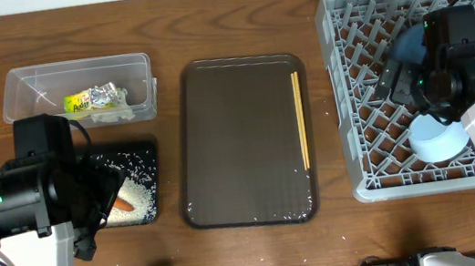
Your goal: Sort waste into correct bins and load items into the dishwasher rack
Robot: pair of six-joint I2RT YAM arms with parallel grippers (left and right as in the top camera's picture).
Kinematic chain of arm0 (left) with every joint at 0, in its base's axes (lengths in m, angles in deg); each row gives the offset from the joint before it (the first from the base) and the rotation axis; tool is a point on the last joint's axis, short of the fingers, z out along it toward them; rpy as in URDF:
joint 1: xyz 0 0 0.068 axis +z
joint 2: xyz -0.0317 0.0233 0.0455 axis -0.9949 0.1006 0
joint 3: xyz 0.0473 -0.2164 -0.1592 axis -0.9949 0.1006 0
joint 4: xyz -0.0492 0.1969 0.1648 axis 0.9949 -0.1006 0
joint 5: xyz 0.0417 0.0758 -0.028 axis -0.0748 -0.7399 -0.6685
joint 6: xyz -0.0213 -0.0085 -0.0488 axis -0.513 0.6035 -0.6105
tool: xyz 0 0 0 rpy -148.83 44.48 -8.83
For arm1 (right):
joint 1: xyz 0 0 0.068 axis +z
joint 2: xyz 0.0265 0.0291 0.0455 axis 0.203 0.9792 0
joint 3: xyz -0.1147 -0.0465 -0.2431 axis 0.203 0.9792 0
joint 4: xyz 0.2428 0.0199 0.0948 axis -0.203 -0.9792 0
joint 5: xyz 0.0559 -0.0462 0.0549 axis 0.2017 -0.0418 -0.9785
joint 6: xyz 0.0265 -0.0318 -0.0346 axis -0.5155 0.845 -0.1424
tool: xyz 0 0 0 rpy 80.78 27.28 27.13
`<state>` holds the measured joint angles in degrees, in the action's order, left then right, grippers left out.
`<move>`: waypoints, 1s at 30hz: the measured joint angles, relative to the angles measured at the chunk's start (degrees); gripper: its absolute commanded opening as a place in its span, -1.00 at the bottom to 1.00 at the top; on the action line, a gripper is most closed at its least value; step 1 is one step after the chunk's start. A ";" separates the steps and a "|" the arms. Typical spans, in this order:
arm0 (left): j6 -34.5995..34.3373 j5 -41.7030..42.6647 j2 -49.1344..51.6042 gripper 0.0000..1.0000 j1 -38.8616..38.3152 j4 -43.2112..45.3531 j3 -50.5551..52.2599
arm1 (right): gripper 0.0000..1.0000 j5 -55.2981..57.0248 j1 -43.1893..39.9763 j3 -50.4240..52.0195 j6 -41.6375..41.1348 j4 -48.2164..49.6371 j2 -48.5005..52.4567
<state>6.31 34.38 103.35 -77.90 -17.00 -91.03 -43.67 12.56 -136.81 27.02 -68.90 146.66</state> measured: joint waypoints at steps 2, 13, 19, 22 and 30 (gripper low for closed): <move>0.11 -0.22 0.04 1.00 0.00 -0.02 0.00 | 0.99 0.00 0.00 0.00 0.00 0.00 0.00; 0.20 -0.42 0.04 0.98 0.00 -0.02 0.00 | 0.99 -0.04 0.00 0.00 -0.02 0.09 0.00; 0.17 -0.42 0.04 0.97 0.02 0.00 0.00 | 0.99 -4.09 0.00 0.00 -0.04 1.33 0.00; 0.17 -0.42 0.04 0.97 0.00 0.00 0.00 | 0.99 -8.00 0.00 0.00 -1.29 1.46 0.00; 0.17 -0.44 0.04 0.97 0.00 0.00 0.00 | 0.70 -34.67 3.10 -0.02 -3.37 1.86 0.00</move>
<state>6.48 33.94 103.39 -77.90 -17.00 -91.03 -78.33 15.66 -136.83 23.65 -67.05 146.66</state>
